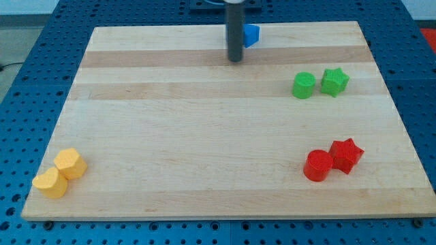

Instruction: Separate the blue cube from the blue triangle

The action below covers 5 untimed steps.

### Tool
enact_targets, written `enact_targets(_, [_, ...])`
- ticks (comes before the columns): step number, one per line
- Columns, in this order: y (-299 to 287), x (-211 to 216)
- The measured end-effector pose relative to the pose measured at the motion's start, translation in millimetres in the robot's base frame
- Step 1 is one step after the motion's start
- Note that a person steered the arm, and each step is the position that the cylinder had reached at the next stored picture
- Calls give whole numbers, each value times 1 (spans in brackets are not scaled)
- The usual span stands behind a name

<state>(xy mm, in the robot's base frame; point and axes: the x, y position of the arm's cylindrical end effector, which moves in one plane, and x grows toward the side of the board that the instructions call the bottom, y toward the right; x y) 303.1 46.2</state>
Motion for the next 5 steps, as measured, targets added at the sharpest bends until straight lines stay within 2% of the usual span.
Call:
enact_targets(1, [75,-11])
enact_targets(2, [84,-45])
enact_targets(3, [58,-73])
enact_targets(5, [-3,-91])
